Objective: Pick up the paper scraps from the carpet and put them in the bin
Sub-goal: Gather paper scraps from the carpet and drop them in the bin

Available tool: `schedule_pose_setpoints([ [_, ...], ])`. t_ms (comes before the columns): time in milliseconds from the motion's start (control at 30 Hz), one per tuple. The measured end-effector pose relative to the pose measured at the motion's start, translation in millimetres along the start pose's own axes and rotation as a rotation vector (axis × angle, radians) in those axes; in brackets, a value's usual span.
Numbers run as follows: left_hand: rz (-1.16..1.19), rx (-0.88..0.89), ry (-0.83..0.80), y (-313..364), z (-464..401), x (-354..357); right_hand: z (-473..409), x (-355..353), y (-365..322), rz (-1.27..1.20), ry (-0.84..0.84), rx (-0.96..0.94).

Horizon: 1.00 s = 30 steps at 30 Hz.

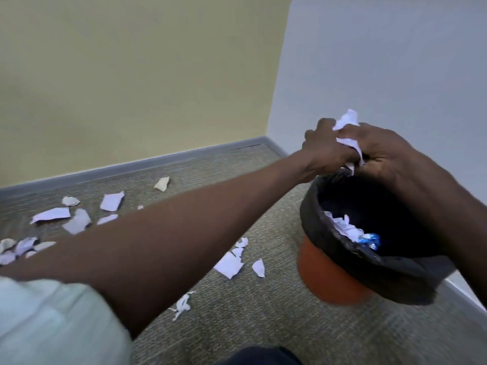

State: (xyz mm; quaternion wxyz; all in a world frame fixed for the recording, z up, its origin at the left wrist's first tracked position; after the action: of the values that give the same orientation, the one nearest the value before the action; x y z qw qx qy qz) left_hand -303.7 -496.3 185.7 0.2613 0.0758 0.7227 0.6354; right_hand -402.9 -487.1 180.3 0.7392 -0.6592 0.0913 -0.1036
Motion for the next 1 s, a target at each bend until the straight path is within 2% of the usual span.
schedule_pose_setpoints([
  [67,-0.065,-0.071,-0.076,-2,8,34,9,-48,4,0.02,0.136,-0.042],
  [100,-0.101,-0.091,-0.109,-7,6,48,10,-67,8,0.114,0.192,-0.044],
  [167,-0.134,-0.105,-0.189,-19,3,63,8,-90,26,0.389,0.223,-0.008],
  [233,-0.14,-0.1,-0.25,-30,6,73,5,-108,59,0.662,0.191,0.152],
  [267,-0.138,-0.104,-0.257,-35,7,71,5,-117,77,0.756,0.166,0.262],
  [333,-0.114,-0.091,-0.232,-40,9,56,1,-128,99,0.79,0.142,0.391],
  [467,-0.063,-0.09,-0.11,-52,11,3,-11,-113,81,0.886,0.21,0.295],
  [533,-0.017,-0.109,-0.052,-63,13,-21,-16,-88,67,0.908,0.203,0.234],
  [667,0.111,-0.119,0.062,-87,22,-71,-17,-8,28,1.009,0.191,-0.026],
  [833,0.454,-0.184,0.303,-130,64,-139,-11,127,33,1.017,-0.076,-0.174],
  [1000,0.542,-0.257,0.645,-198,129,-228,5,267,58,1.221,-0.337,-0.341],
])
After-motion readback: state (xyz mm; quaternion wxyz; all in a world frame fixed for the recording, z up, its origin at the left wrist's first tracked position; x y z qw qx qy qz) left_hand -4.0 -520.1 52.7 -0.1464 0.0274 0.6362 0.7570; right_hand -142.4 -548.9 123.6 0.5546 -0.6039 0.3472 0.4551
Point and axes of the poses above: each hand's wrist, its own z-axis away from the middle knuckle, its own x-axis out of the palm, y = z × x, the point moved 10 cm from there along -z, towards the middle knuckle, and after that the axes turned 1 degree about z, right-handed, at the moved point
